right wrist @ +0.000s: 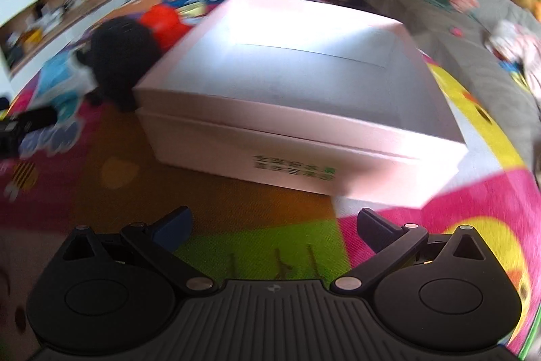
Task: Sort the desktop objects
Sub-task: 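Grasp the yellow square keychain toy with the right tool, then lift the yellow toy with the right tool while the left tool grasps the black plush cat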
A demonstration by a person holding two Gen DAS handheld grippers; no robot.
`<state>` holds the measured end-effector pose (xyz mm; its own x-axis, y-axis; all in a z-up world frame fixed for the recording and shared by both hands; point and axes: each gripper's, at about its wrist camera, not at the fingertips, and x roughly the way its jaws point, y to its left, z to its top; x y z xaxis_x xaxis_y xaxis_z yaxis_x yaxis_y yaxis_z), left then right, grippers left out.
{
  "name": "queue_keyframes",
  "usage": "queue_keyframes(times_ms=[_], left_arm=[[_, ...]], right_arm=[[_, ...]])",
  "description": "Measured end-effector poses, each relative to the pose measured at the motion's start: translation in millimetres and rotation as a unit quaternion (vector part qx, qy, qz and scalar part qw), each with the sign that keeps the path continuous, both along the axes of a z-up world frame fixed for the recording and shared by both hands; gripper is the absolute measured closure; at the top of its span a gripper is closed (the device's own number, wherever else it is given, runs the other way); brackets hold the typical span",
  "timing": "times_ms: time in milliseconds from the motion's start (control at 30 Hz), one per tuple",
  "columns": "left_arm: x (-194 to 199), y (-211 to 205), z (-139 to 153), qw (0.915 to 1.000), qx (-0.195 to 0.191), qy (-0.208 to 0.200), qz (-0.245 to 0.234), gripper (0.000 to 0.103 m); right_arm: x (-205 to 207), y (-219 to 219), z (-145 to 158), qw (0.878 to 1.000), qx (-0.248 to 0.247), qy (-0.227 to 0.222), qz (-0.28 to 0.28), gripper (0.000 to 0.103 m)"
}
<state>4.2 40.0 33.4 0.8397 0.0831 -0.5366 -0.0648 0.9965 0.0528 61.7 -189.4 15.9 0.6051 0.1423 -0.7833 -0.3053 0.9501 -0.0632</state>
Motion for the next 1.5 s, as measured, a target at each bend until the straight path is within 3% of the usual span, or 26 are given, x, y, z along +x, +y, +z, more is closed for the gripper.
queue_keyframes(times_ms=[133,233,300,400,467,600,700,767,800,833,867,967,1067,1200,1267,1333,1433,1500], left_arm=[[-2.3,20.4,-4.2,0.9995,-0.005,-0.015,0.028,0.000],[6.0,31.2,-9.4,0.9989,-0.035,-0.001,0.030,0.000],[9.8,34.1,-14.5,0.9981,-0.055,0.007,0.028,0.000],[4.6,41.0,-16.9,0.9960,-0.082,-0.012,0.033,0.000],[-5.8,54.6,-16.8,0.9901,-0.125,-0.042,0.048,0.000],[-13.6,91.5,-16.3,0.9700,-0.218,-0.055,0.093,0.000],[-16.4,109.6,-13.1,0.9606,-0.238,-0.075,0.122,0.000],[-16.4,114.0,-13.7,0.9575,-0.248,-0.077,0.125,0.000],[-15.5,114.7,-14.3,0.9567,-0.253,-0.076,0.123,0.000],[-15.2,114.7,-14.7,0.9564,-0.256,-0.073,0.119,0.000],[-14.9,114.4,-14.5,0.9562,-0.259,-0.072,0.117,0.000],[-17.8,114.4,-11.7,0.9565,-0.257,-0.078,0.114,0.000],[-21.3,111.0,-8.1,0.9592,-0.248,-0.079,0.109,0.000],[-27.8,102.3,-0.6,0.9671,-0.222,-0.076,0.098,0.000],[-32.8,97.2,4.1,0.9708,-0.209,-0.075,0.092,0.000],[-39.3,90.1,10.8,0.9744,-0.195,-0.078,0.079,0.000],[-46.0,74.0,19.9,0.9821,-0.166,-0.079,0.039,0.000],[-46.0,57.4,23.6,0.9872,-0.143,-0.070,0.011,0.000]], right_arm=[[-25.7,28.8,53.3,0.987,-0.011,-0.111,0.118,0.001],[6.3,52.3,99.9,0.981,0.024,-0.136,0.132,0.011],[48.7,69.3,117.3,0.985,0.056,-0.105,0.129,0.023],[136.2,107.8,120.6,0.990,0.082,-0.032,0.109,0.022],[187.6,133.6,107.1,0.993,0.080,0.004,0.089,0.016],[257.8,169.3,67.8,0.997,0.051,0.035,0.035,0.015],[293.1,173.7,40.3,0.994,0.072,0.079,0.006,0.016],[309.0,178.9,25.2,0.991,0.079,0.112,0.009,0.022],[311.5,182.3,20.5,0.990,0.073,0.121,0.015,0.031],[312.1,186.6,15.9,0.989,0.059,0.130,0.023,0.045],[308.7,189.4,14.2,0.989,0.049,0.135,0.035,0.047],[287.3,188.4,19.3,0.988,0.042,0.136,0.057,0.047],[255.9,183.7,23.5,0.979,0.064,0.172,0.088,0.047],[200.8,180.5,39.8,0.974,0.067,0.160,0.145,0.047],[176.9,168.3,61.1,0.973,0.096,0.138,0.160,0.047],[149.7,149.0,89.9,0.973,0.126,0.084,0.173,0.047],[103.5,107.1,130.2,0.968,0.165,0.010,0.187,0.047],[74.6,75.9,146.0,0.964,0.184,-0.016,0.191,0.047]])
